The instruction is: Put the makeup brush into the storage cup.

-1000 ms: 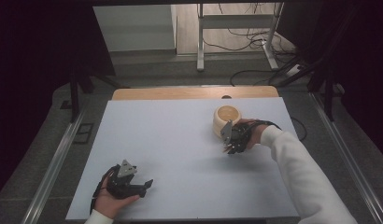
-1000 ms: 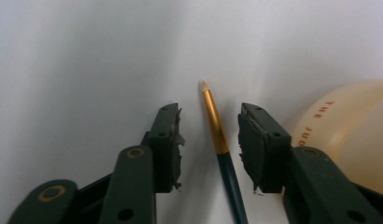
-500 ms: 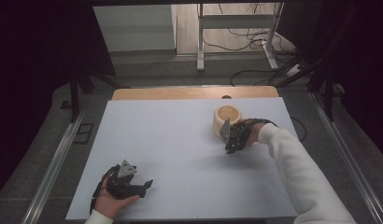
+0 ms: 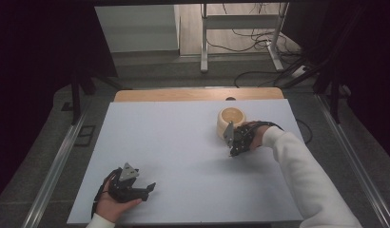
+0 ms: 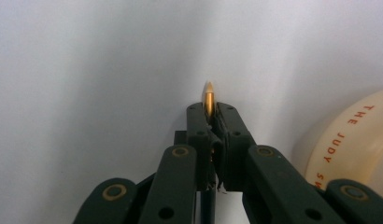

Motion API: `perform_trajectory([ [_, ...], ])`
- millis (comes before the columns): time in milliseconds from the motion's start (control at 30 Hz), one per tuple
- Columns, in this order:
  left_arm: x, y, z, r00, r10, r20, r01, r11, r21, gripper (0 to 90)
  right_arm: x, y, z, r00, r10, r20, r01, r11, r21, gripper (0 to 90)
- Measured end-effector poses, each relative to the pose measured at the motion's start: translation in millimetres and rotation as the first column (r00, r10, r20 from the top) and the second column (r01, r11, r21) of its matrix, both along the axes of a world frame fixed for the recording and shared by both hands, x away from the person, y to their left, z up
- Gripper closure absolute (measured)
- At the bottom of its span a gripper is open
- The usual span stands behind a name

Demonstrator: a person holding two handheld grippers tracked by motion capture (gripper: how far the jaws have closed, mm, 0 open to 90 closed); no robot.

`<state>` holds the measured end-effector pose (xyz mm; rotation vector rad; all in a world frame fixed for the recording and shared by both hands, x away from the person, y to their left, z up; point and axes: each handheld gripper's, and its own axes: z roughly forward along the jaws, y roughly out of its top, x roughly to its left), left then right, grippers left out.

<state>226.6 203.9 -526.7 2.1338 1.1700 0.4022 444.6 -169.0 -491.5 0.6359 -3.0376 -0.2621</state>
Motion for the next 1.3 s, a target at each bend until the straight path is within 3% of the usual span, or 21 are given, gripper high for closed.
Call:
perform_trajectory([
  [233, 0.0, -0.2, 0.1, 1.0, -0.001, 0.001, 0.001, 1.0, -0.001, 17.3, -3.8, -1.8, 8.0, 0.9997, -0.012, 0.021, 0.012, 1.0, 0.01, 85.9],
  [500, -0.4, 0.1, 1.4, 0.9999, 0.006, 0.01, -0.006, 1.0, -0.006, 17.7, -9.3, -9.0, 36.4, 0.997, -0.045, 0.063, 0.037, 0.992, 0.117, 85.9],
  [767, -0.5, -0.4, 1.5, 0.9999, 0.004, 0.01, -0.004, 1.0, -0.005, 17.7, -15.1, -15.5, 54.6, 0.9942, -0.064, 0.087, 0.048, 0.984, 0.172, 85.9],
  [900, -0.4, -0.4, 1.6, 0.9999, 0.004, 0.01, -0.004, 1.0, -0.005, 17.7, -20.0, -19.7, 65.8, 0.9908, -0.084, 0.106, 0.06, 0.975, 0.214, 85.9],
  [1100, -0.4, -0.6, 1.8, 0.9999, 0.002, 0.011, -0.002, 1.0, -0.007, 17.7, -26.4, -24.3, 70.7, 0.9889, -0.101, 0.109, 0.07, 0.964, 0.255, 85.8],
  [1300, -0.7, -1.0, 2.1, 0.9999, 0.003, 0.013, -0.003, 1.0, -0.009, 17.7, -34.9, -33.2, 78.0, 0.9858, -0.137, 0.097, 0.099, 0.94, 0.326, 85.8],
])
